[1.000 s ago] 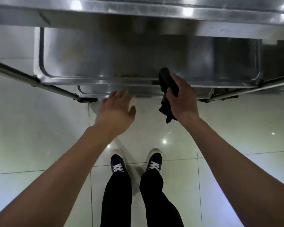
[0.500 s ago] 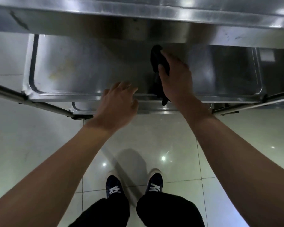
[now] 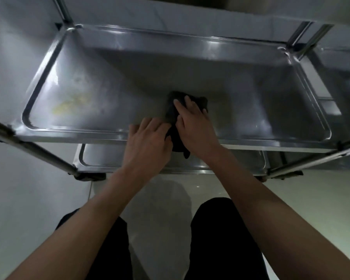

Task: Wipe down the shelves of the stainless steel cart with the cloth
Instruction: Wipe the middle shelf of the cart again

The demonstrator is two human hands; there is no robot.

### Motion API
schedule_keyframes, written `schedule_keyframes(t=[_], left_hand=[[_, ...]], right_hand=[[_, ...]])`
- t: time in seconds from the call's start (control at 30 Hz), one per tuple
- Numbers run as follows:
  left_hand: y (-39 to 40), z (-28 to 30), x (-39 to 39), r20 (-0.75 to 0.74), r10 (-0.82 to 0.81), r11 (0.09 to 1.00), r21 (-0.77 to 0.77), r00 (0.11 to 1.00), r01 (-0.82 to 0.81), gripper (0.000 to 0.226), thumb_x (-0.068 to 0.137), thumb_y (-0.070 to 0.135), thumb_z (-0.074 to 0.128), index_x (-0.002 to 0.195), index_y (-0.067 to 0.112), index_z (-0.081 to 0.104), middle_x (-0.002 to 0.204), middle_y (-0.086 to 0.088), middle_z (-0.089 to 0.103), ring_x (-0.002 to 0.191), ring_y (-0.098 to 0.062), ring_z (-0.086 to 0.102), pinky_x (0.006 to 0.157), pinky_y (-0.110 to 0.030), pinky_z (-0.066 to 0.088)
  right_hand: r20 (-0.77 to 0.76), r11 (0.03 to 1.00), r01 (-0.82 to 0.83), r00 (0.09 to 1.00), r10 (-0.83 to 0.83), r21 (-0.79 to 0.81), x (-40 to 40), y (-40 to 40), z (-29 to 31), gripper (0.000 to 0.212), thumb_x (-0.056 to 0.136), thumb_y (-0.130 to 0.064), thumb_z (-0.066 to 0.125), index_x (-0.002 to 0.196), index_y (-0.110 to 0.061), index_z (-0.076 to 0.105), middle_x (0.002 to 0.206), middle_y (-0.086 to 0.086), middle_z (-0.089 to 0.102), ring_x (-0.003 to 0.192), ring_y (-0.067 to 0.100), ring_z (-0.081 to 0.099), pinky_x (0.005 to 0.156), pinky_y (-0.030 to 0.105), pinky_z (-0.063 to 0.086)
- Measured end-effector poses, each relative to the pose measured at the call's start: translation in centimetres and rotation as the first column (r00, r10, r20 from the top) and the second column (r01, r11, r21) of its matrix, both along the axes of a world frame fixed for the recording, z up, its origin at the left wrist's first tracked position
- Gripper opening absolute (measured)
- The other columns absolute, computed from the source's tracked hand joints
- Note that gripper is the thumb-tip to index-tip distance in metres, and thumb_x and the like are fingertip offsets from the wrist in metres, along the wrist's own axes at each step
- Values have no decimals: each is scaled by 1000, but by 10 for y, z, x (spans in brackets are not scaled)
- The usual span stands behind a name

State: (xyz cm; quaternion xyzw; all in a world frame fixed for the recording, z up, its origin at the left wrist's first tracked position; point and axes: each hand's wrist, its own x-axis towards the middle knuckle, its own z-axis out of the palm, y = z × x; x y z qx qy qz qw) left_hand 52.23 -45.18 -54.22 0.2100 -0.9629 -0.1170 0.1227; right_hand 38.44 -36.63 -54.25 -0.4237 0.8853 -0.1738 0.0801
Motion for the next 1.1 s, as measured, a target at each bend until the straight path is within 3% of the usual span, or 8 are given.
schedule_keyframes(t=[0.13,0.37,0.63,1.1], left_hand=[[-2,-2,3,-71,46,999,9,996,-46,29,88,27,49,111,21,66,114,1,65,110,-24,54,87,-41,41],[6,-8,1,-49,51,998,-19,998,-52,30,93,26,46,113,21,68,117,1,64,111,-23,53,88,-42,41],[30,-11,-18,-42,32,999,-10,999,-32,34,94,28,50,124,21,64,126,3,61,116,-23,51,94,-42,37],[121,-13,-104,-101,-149,988,-48,984,145,25,89,25,53,105,18,72,102,-3,63,102,-26,54,82,-42,42]], right_hand=[[-32,999,38,999,-37,21,-1,-10,0,60,106,-47,31,159,-22,18,166,9,16,152,28,16,123,52,12],[-80,999,4,997,0,51,-9,-5,-5,58,102,-32,36,158,-22,22,166,9,19,152,26,16,123,51,10],[-129,999,1,992,5,42,-32,20,-16,57,104,-34,31,158,-19,22,165,7,19,153,24,14,123,50,7],[-130,981,188,975,-179,56,-128,140,-14,58,103,-34,29,158,-17,19,165,9,18,152,25,14,122,53,10]])
